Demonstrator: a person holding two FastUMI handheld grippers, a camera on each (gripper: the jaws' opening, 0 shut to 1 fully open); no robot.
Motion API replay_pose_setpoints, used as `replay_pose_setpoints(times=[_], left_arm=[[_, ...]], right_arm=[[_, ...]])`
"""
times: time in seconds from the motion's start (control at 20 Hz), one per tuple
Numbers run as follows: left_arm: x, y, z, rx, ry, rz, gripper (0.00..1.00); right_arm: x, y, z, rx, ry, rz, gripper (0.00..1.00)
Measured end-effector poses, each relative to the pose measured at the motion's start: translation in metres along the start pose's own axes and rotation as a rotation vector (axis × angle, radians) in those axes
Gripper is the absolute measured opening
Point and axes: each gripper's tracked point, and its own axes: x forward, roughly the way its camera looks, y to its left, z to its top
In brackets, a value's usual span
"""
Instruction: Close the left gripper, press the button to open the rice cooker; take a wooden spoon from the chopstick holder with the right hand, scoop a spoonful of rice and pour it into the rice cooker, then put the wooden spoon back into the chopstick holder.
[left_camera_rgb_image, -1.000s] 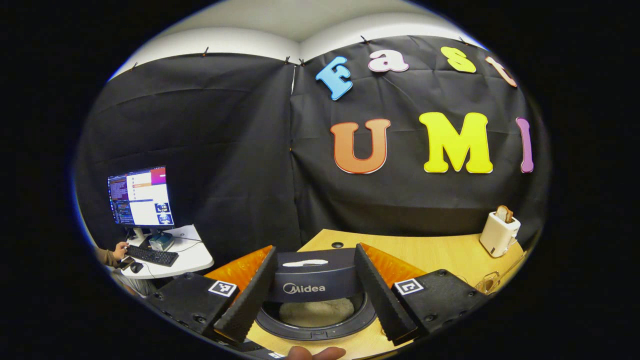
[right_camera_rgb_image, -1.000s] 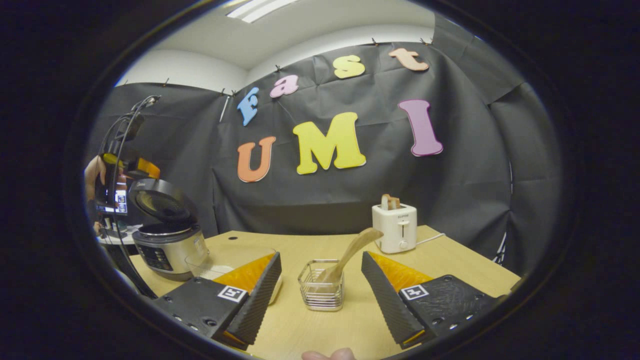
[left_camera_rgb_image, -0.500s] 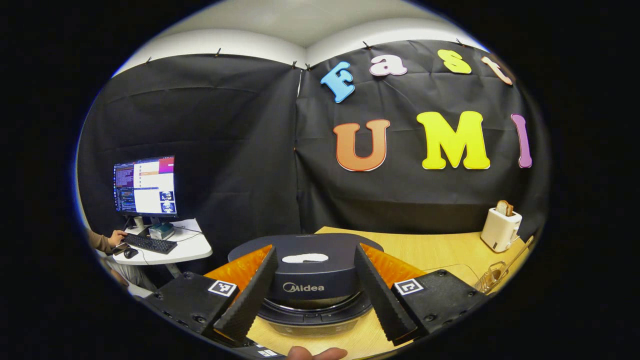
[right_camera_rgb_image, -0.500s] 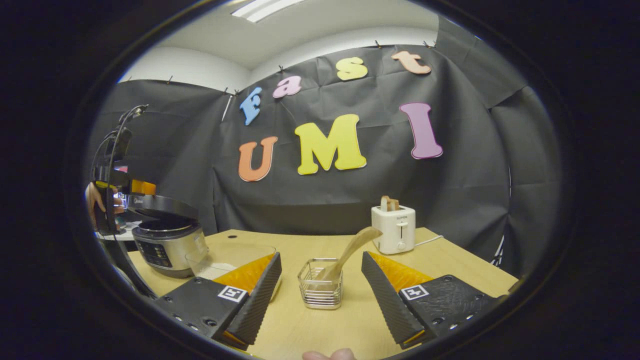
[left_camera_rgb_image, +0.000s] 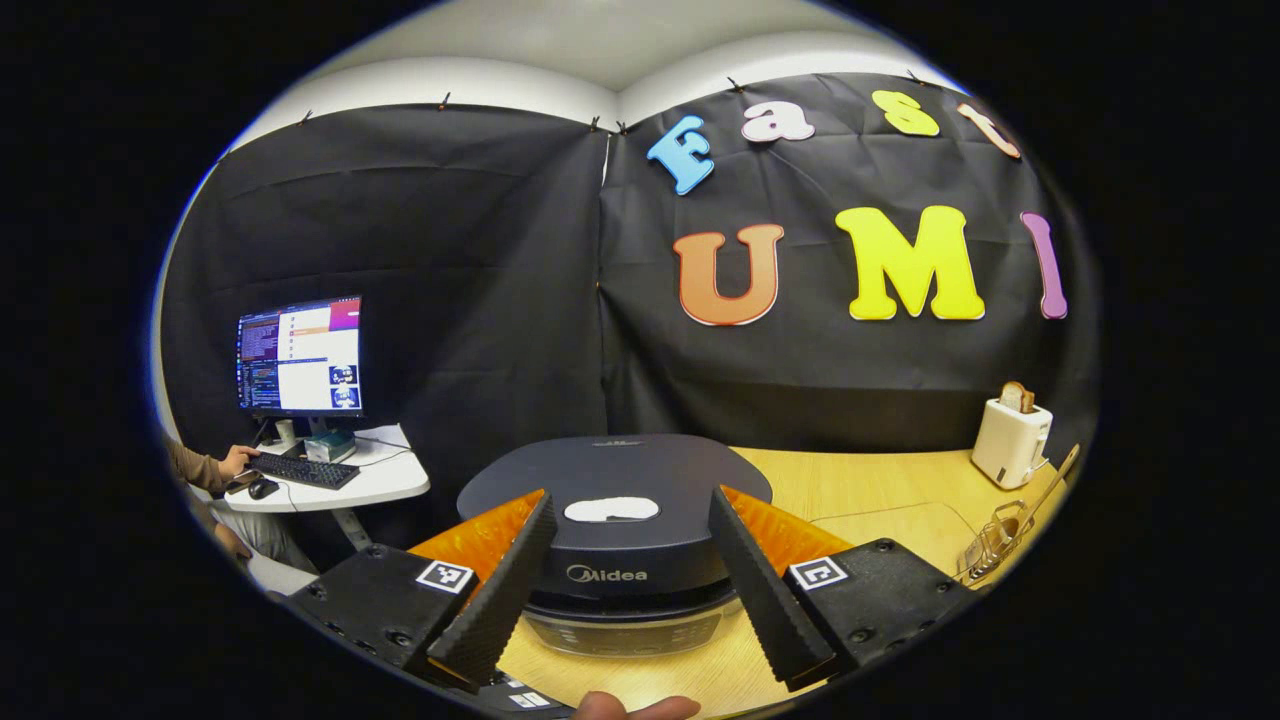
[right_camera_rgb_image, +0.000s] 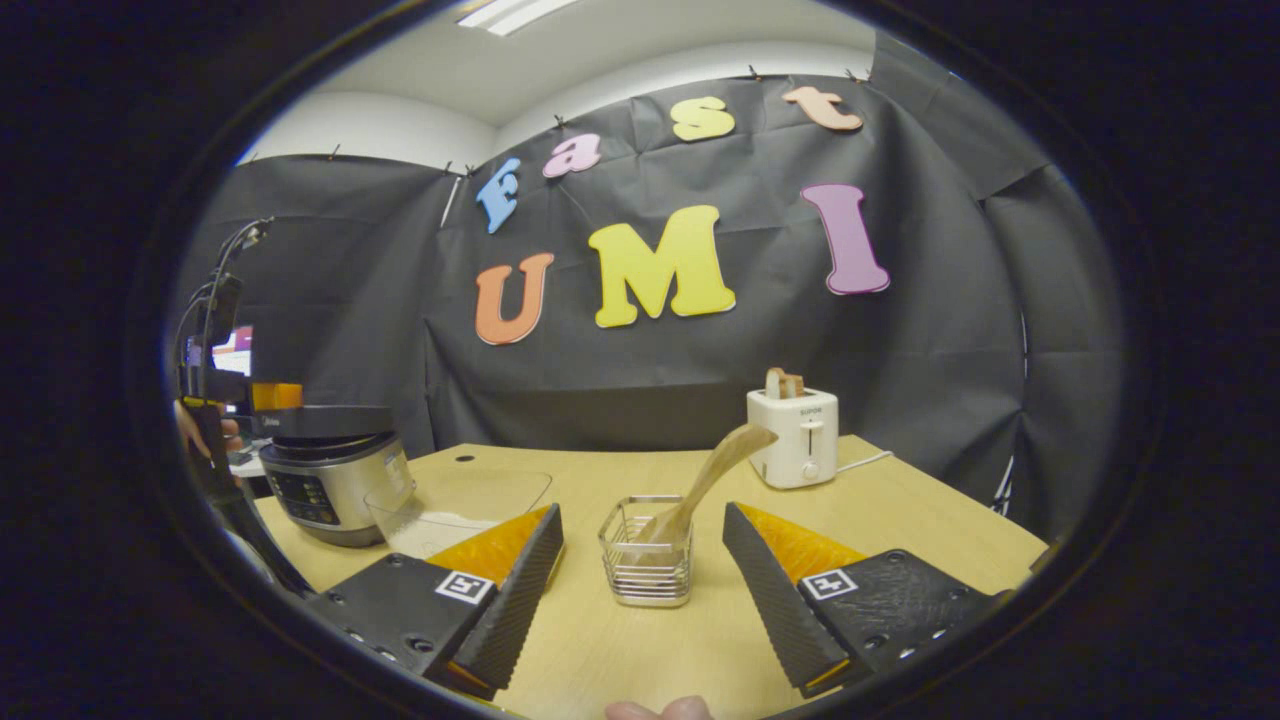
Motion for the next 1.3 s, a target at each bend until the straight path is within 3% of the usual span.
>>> replay_pose_setpoints(times=[0.1,0.15,0.4,0.55,0.7,0.75,0.8,0.95,1.1,1.25,1.3], left_arm=[[0.0,0.0,-0.005,-0.005,0.006,-0.002,0.98],[0.0,0.0,-0.006,-0.009,0.003,-0.004,0.99],[0.0,-0.001,-0.011,0.0,-0.01,0.0,0.99],[-0.001,-0.001,-0.011,-0.009,-0.029,-0.004,0.99],[-0.001,-0.002,-0.011,0.003,-0.04,-0.012,0.99],[-0.001,-0.001,-0.012,-0.001,-0.034,-0.014,0.99],[-0.001,-0.002,-0.012,-0.001,-0.031,-0.016,0.99],[-0.001,-0.003,-0.021,0.008,-0.005,-0.021,0.99],[-0.001,-0.003,-0.02,0.024,-0.017,-0.039,0.98],[-0.003,-0.003,-0.02,0.021,-0.011,-0.063,0.98],[-0.004,-0.003,-0.02,0.027,-0.008,-0.073,0.97]], right_arm=[[0.0,-0.003,0.004,-0.001,-0.013,-0.01,0.91],[0.001,-0.003,0.004,0.002,-0.013,-0.009,0.95],[0.001,0.001,0.003,0.001,-0.01,-0.004,0.91],[0.004,0.007,0.001,0.019,-0.008,0.012,0.96],[0.007,0.016,-0.003,0.02,0.005,0.032,0.96],[0.007,0.017,-0.002,0.019,0.002,0.032,0.92],[0.008,0.018,-0.004,0.021,0.002,0.035,0.96],[0.013,0.023,-0.012,0.025,0.023,0.047,0.95],[0.015,0.029,-0.018,0.037,0.048,0.057,0.91],[0.015,0.035,-0.018,0.027,0.049,0.063,0.96],[0.016,0.037,-0.019,0.023,0.05,0.063,0.92]])
